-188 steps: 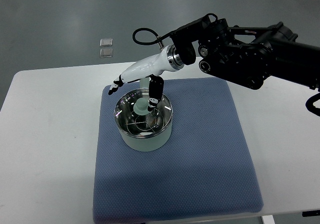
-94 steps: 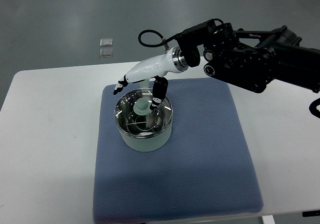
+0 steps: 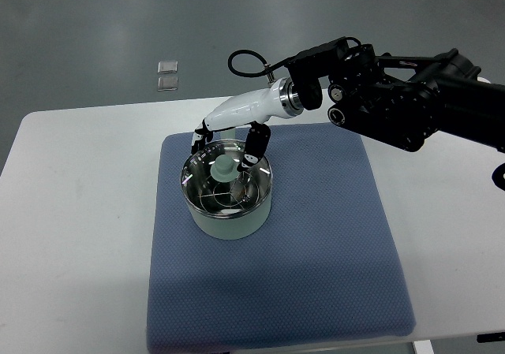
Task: Open lid and place right of pot
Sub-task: 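Lower the right hand and close its fingers around the green lid knob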
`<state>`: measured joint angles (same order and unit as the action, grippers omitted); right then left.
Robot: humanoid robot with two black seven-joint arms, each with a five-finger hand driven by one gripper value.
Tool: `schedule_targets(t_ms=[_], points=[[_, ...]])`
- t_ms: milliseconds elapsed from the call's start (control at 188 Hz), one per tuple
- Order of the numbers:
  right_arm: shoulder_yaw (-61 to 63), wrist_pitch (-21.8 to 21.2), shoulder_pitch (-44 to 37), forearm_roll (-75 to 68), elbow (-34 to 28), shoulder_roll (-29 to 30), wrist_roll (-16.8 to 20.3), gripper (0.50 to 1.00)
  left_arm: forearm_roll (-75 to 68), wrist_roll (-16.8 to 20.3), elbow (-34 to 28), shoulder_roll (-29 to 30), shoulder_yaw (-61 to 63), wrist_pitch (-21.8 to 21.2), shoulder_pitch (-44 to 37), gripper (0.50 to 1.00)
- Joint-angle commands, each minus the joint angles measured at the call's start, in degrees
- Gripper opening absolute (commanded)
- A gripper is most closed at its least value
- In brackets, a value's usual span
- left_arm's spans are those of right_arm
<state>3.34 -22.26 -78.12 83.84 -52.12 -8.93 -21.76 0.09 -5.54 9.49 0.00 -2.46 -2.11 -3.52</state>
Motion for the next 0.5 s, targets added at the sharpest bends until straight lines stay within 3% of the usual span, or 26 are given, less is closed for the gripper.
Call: schedule_targets(t_ms=[0, 127, 191, 493], points=[[0.0, 0.0, 0.1, -0.1, 0.0, 0.0, -0.2, 0.795, 0.0, 0.0, 0.0, 0.0, 0.0, 0.0, 0.0, 1.0], [0.0, 0.0, 0.2, -0.1, -0.1, 0.1, -0.4, 0.793, 0.0, 0.0, 0.0, 0.0, 0.0, 0.0, 0.0, 1.0], [0.0, 0.0, 0.2, -0.1, -0.1, 0.1, -0.4, 0.766, 0.0, 0.0, 0.0, 0.0, 0.0, 0.0, 0.0, 1.0], [0.0, 0.0, 0.5, 0.0, -0.1, 0.1, -0.4, 0.762, 0.0, 0.0, 0.0, 0.0, 0.0, 0.0, 0.0, 1.0]])
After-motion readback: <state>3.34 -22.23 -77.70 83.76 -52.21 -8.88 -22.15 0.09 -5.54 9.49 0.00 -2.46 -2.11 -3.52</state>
